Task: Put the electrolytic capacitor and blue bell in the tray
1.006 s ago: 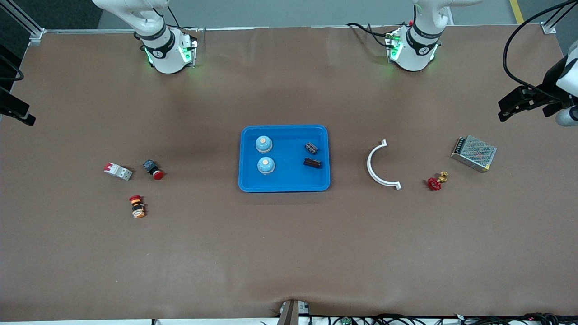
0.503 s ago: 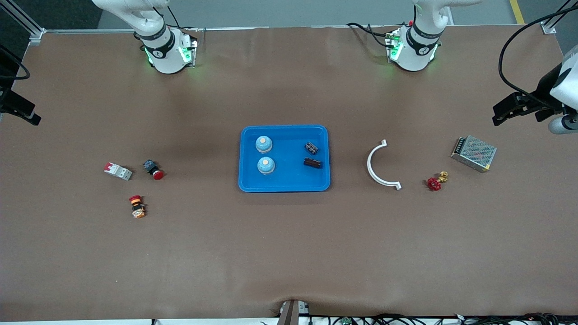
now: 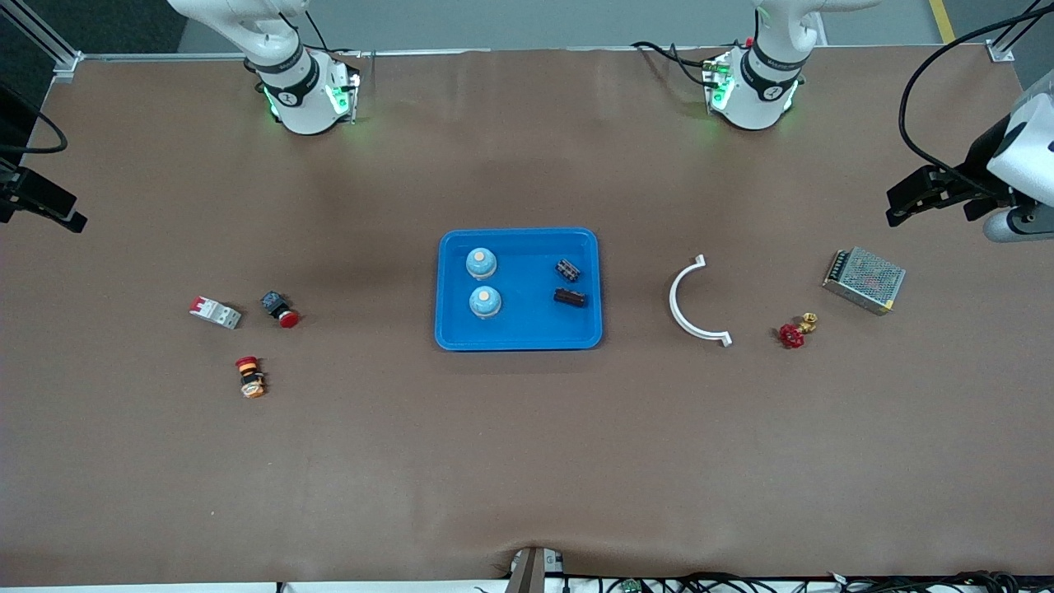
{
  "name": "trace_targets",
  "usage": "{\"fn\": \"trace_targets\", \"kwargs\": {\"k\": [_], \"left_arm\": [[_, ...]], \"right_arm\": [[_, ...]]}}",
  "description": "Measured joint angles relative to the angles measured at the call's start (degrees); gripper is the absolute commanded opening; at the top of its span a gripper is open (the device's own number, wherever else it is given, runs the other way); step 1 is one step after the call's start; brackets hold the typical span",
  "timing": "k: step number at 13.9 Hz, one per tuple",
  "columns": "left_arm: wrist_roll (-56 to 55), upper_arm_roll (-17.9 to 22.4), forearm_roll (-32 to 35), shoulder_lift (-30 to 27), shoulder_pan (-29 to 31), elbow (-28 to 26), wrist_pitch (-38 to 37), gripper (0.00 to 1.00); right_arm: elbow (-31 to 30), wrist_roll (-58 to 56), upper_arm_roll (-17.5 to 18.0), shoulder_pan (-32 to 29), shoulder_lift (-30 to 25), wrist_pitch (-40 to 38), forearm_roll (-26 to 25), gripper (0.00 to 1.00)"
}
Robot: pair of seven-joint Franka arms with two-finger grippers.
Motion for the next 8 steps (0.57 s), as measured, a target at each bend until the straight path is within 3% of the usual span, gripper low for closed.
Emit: {"fn": "trace_targets", "kwargs": {"k": [8], "left_arm": [[0.0, 0.0, 0.0, 0.0, 0.0, 0.0, -0.1, 1.00]], "right_arm": [[-0.2, 0.0, 1.1, 0.1, 2.8, 0.2, 0.0, 1.00]]}}
